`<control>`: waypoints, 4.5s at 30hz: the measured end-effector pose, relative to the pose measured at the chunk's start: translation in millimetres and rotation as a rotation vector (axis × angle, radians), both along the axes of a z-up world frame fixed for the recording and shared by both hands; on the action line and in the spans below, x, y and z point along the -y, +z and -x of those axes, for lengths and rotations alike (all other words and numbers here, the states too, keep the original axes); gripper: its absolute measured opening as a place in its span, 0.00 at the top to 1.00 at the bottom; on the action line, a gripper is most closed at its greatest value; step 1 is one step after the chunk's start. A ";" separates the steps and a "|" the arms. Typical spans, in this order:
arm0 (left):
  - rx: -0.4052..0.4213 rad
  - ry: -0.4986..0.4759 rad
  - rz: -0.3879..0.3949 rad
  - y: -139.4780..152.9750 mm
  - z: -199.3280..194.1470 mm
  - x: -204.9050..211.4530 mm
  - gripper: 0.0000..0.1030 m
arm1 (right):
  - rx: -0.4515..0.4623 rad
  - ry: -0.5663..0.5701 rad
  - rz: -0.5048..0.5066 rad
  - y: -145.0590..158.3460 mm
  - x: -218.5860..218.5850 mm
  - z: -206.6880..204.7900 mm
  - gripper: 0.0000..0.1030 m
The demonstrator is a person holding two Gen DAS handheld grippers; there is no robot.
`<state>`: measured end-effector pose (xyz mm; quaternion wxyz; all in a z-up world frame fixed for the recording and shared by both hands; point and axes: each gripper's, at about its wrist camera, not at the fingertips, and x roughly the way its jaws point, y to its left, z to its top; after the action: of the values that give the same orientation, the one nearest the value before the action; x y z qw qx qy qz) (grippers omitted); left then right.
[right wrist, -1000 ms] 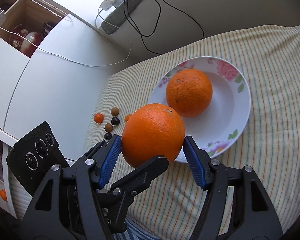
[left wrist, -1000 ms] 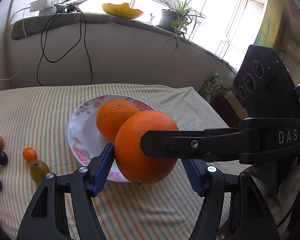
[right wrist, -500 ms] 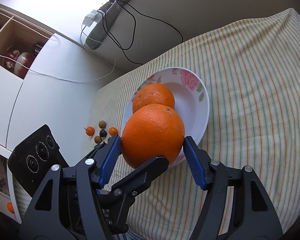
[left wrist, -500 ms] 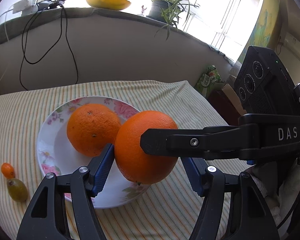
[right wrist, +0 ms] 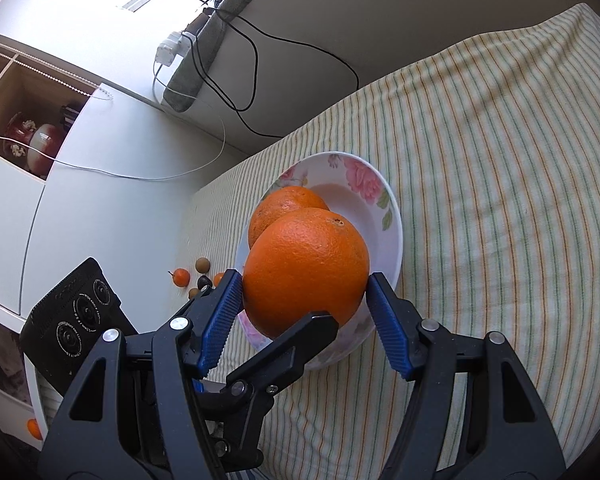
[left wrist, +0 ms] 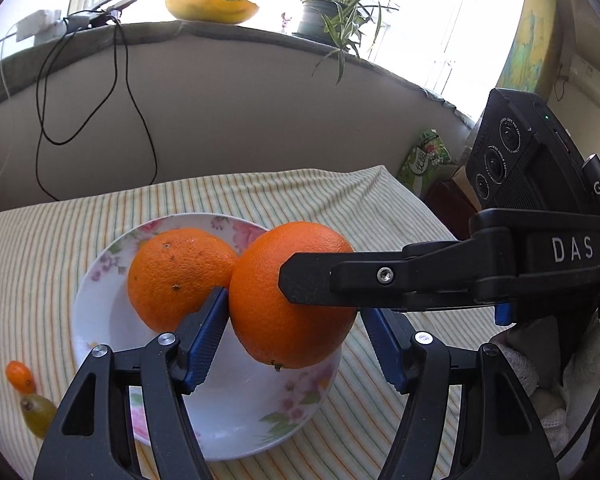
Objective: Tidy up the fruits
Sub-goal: 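Set the second orange beside the first on the plate and open the right tool, then move the left tool to the tangerine and close around it, then carry the tangerine onto the plate and open the left tool while the right tool sets the green fruit there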
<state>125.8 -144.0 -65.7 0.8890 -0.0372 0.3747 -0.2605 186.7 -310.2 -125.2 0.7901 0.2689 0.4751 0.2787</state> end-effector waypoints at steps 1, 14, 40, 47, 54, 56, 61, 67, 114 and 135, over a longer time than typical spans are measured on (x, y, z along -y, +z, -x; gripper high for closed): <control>0.006 0.004 -0.005 1.4 -1.2 -0.7 0.35 | 0.004 0.000 -0.003 1.5 -1.0 -1.8 0.35; 0.049 0.048 -0.017 14.7 14.3 -31.4 0.31 | 0.038 -0.032 0.087 8.9 4.0 -8.5 0.35; 0.060 0.212 -0.016 18.4 68.0 -104.6 0.31 | 0.192 -0.005 0.200 46.1 0.8 19.8 0.31; 0.079 0.276 -0.021 23.4 84.9 -129.4 0.31 | 0.270 0.018 0.259 54.6 -17.4 37.4 0.31; 0.081 0.349 -0.030 20.8 101.6 -158.8 0.31 | 0.339 0.067 0.264 57.0 -39.9 49.4 0.31; 0.078 0.364 -0.034 18.5 107.2 -165.4 0.31 | 0.351 0.082 0.274 55.9 -48.0 52.5 0.31; 0.084 0.400 -0.065 14.7 121.2 -182.4 0.31 | 0.377 0.127 0.293 54.1 -69.7 60.7 0.31; 0.061 0.466 -0.055 7.0 135.1 -208.9 0.31 | 0.439 0.192 0.353 54.5 -101.3 74.6 0.31; -0.071 0.581 -0.007 -47.7 142.4 -276.2 0.58 | 0.390 0.424 0.657 -21.4 -256.2 55.7 0.62; -0.033 0.563 0.014 -34.6 144.1 -271.0 0.63 | 0.410 0.395 0.622 -9.4 -250.5 65.1 0.70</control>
<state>-18.3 126.9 -100.2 0.9200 -0.1500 0.3621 -0.0054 121.5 -59.7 -134.6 0.8432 -0.1394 0.4121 0.3159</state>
